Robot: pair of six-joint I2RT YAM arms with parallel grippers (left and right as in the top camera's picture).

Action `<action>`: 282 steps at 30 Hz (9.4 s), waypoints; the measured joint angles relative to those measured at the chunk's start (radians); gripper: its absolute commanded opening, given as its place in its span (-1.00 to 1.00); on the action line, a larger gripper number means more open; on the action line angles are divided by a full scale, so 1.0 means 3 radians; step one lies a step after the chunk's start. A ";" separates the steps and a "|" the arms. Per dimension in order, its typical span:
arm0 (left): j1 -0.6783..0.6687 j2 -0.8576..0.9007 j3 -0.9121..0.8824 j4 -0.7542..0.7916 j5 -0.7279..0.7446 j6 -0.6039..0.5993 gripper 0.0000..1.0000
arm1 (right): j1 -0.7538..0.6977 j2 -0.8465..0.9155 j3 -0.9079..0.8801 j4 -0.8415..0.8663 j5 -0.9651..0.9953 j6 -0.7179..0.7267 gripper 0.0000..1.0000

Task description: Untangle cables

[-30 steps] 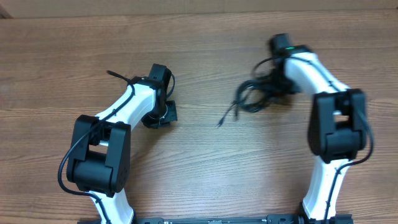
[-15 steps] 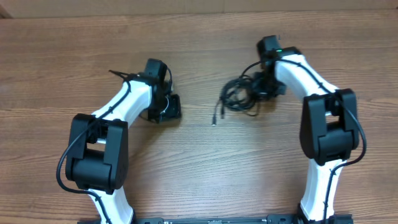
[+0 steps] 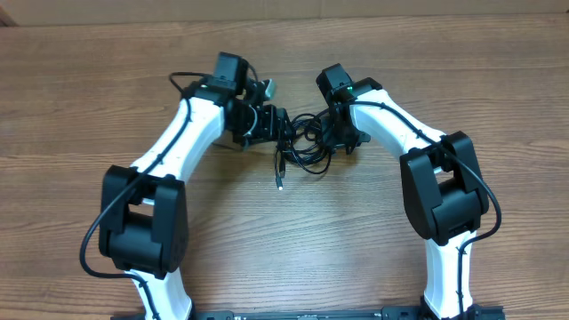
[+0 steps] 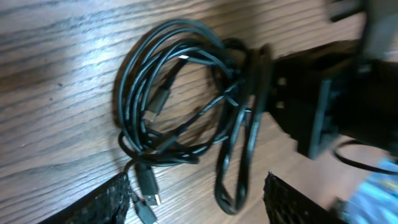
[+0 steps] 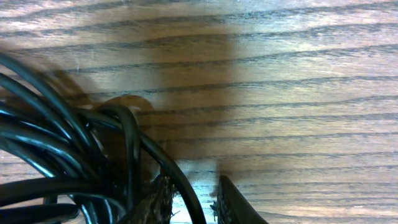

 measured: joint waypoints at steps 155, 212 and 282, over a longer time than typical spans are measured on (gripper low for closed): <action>0.0196 -0.0186 -0.0028 -0.0818 -0.1659 0.0089 0.10 | 0.0013 0.0006 0.0406 -0.0139 -0.2580 0.0074 -0.10; -0.0154 -0.0201 -0.1158 0.1008 -0.1141 -0.1859 -0.92 | 0.0053 0.0006 0.0406 -0.0409 -0.1625 0.0072 -0.09; 0.0441 -0.0638 0.0043 -0.0860 -0.0444 0.0017 -0.92 | 0.0006 0.0006 0.0861 -0.0961 -0.3271 -0.1405 0.40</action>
